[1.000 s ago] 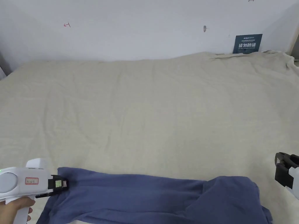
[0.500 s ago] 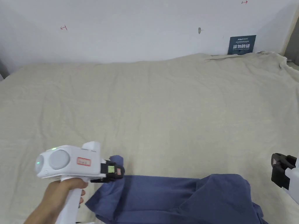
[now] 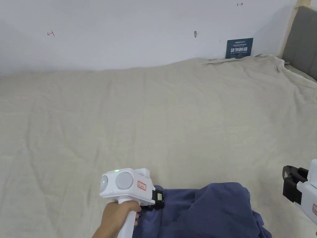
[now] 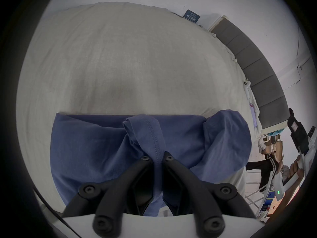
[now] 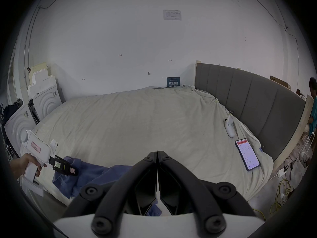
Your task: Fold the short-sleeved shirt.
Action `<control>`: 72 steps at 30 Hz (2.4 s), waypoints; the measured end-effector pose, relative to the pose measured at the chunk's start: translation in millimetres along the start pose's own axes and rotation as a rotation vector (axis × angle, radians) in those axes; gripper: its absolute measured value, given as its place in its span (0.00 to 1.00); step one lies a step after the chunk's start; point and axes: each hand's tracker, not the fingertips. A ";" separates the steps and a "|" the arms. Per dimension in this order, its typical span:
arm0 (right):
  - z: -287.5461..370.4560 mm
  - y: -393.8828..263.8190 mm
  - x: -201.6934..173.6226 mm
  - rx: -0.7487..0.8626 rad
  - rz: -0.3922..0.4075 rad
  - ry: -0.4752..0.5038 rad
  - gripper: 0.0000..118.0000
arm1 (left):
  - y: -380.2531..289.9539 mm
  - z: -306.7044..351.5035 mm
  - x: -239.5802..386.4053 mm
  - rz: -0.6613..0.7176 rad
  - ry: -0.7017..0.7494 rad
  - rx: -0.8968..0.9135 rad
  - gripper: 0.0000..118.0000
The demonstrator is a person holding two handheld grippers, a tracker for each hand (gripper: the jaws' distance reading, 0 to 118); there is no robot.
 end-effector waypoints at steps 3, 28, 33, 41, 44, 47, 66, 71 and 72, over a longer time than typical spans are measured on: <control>0.4 -0.2 1.6 -0.001 0.000 -0.003 0.00 | -1.7 -1.6 1.8 -0.001 0.018 0.006 0.20; 4.7 10.3 -13.4 0.033 0.003 0.026 0.00 | -53.0 92.0 -71.3 -0.057 0.189 0.478 0.01; 6.2 9.9 -11.7 0.034 -0.001 0.025 0.00 | -73.4 64.1 -67.1 -0.096 0.226 0.407 0.00; 9.4 6.8 -4.1 0.022 -0.004 0.017 0.00 | -94.9 11.6 -40.9 -0.167 0.233 0.291 0.00; 11.3 6.1 -0.1 0.021 -0.006 0.011 0.00 | -96.0 2.9 -24.8 -0.199 0.238 0.289 0.00; 12.0 5.2 4.0 0.022 -0.015 0.004 0.00 | -93.3 1.4 -11.2 -0.202 0.217 0.294 0.00; 16.3 1.6 19.3 0.014 -0.037 -0.030 0.00 | -87.7 -28.0 54.7 -0.256 0.092 0.270 0.00; 15.2 3.1 20.4 0.014 -0.036 -0.032 0.00 | -75.7 5.6 46.5 -0.227 0.044 0.293 0.00; 14.8 4.0 20.0 0.015 -0.036 -0.031 0.00 | -70.0 15.8 41.9 -0.216 0.027 0.292 0.00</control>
